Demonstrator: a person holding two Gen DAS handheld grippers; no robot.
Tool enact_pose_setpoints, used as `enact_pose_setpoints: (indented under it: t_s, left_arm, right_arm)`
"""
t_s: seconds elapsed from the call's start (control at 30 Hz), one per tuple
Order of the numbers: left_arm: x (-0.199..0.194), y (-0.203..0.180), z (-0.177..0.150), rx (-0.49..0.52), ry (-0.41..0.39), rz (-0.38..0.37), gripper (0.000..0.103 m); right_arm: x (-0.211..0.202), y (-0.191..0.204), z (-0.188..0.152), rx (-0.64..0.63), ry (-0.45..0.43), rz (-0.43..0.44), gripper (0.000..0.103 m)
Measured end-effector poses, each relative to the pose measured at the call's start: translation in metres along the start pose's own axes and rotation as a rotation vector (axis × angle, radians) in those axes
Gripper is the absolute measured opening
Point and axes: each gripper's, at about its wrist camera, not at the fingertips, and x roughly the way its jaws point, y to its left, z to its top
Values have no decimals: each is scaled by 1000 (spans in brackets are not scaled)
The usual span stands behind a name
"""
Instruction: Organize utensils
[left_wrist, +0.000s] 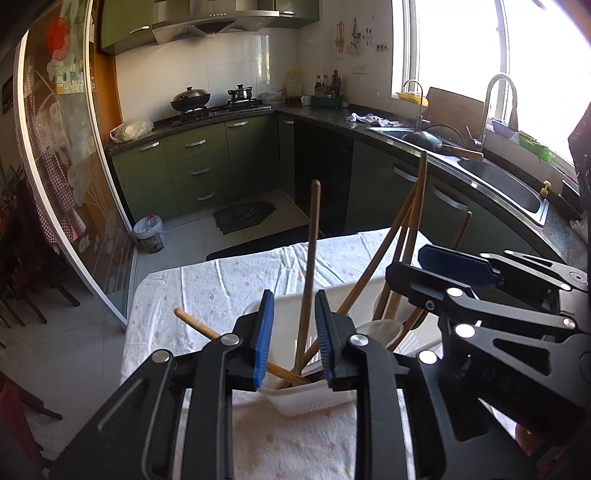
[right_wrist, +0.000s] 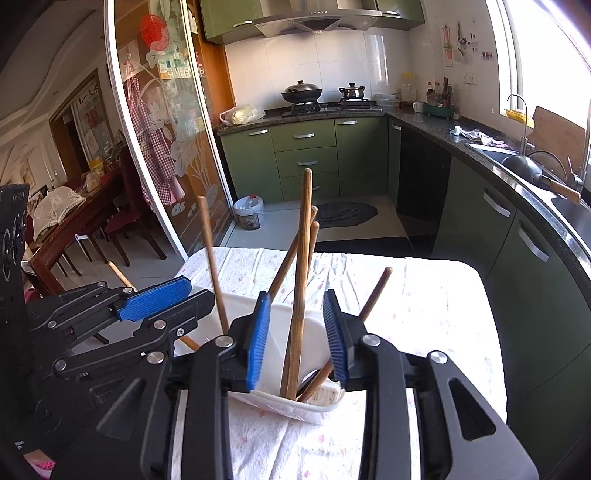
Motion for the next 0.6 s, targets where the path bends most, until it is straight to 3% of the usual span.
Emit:
enact_pose_setpoints:
  t_s: [0.17, 0.3, 0.6]
  left_arm:
    - [-12, -2, -6, 2, -15, -14, 31]
    - [-31, -6, -15, 0, -49, -4, 52]
    - [-90, -12, -71, -23, -105, -6, 59]
  right_arm:
    - [-22, -1, -12, 16, -24, -2, 42]
    - [-46, -5, -30, 38, -37, -16, 48]
    - [-121, -16, -110, 74, -51, -1, 64]
